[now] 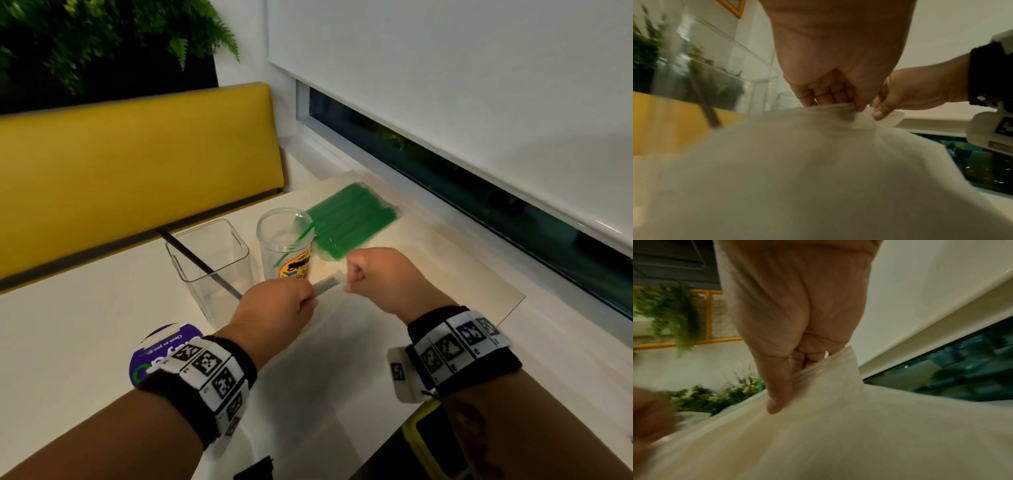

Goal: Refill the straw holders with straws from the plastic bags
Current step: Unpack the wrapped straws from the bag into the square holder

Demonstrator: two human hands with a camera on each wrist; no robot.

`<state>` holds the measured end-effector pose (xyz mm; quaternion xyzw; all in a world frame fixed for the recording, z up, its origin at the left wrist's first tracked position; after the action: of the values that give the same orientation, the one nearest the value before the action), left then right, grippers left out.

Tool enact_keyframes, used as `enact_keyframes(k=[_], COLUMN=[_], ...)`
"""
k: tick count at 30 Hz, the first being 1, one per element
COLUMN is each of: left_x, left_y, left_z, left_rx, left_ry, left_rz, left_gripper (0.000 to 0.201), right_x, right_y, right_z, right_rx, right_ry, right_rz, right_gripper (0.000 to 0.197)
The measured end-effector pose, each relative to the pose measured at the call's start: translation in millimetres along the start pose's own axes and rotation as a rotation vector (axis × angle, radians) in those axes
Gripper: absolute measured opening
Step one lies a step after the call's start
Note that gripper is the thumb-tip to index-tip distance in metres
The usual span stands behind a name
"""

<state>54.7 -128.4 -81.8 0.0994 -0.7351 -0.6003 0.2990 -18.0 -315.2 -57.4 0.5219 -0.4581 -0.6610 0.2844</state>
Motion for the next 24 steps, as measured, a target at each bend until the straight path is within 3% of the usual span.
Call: enact_keyframes(k=[2,6,9,11,13,15,19,21,24], left_x=[-18.0,-45.9,-53.7,-52.5,-44.2,-31.9,-15.1,-9.2,-1.5], left_y=[-1.6,-1.8,8.0,15.2,17.8,12.6,-10.2,-17.9,-26.3], left_z=[15.7,38.9,41.5,40.3,34.0,24.0,6.6,2.6,0.1], left_rx=[-0.082,-0.409,-0.610,-0.658,-0.595,-0.485,-0.336,-0.270,-0.302], left_ry=[0.062,0.202,0.227,0.208,0.176,0.168,0.276,0.353,0.479], left_rz=[-0.016,0.013,0.080,0.081,0.079,0.125,0.371,0.499,0.695], left_gripper=[0.024,0.017,0.012,0.016,0.028,0.033,0.022,0.018,0.015], right_x=[16.5,37.2,40.4,34.1,23.8,11.1,-11.9,-10.5,-13.2], right_y=[1.4,-14.9,-28.0,-30.5,-31.6,-37.5,-70.9,-93.8,-101.4], right_z=[-4.5,-8.7,-7.8,-5.1,0.2,10.4,35.3,38.9,39.0], right_rx=[0.026,0.139,0.179,0.158,0.188,0.187,0.022,0.072,0.098], right_ry=[-0.069,-0.126,-0.153,-0.139,-0.061,0.061,0.164,0.043,-0.412], right_rz=[0.044,0.143,0.185,0.246,0.299,0.313,0.073,-0.150,-0.646], right_gripper=[0.028,0.033,0.033,0.024,0.022,0.035,0.037,0.029,0.025])
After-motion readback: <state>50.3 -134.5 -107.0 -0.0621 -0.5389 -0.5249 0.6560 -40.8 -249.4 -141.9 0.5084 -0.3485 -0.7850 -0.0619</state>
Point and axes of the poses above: each hand's wrist, its own z-axis away from the middle knuckle, its own y-axis out of the back of the hand, x = y × z, the point moved 1 cm from there along -z, towards the middle knuckle, and after that the axes turned 5 degrees about -y, right-handed, at the moved point
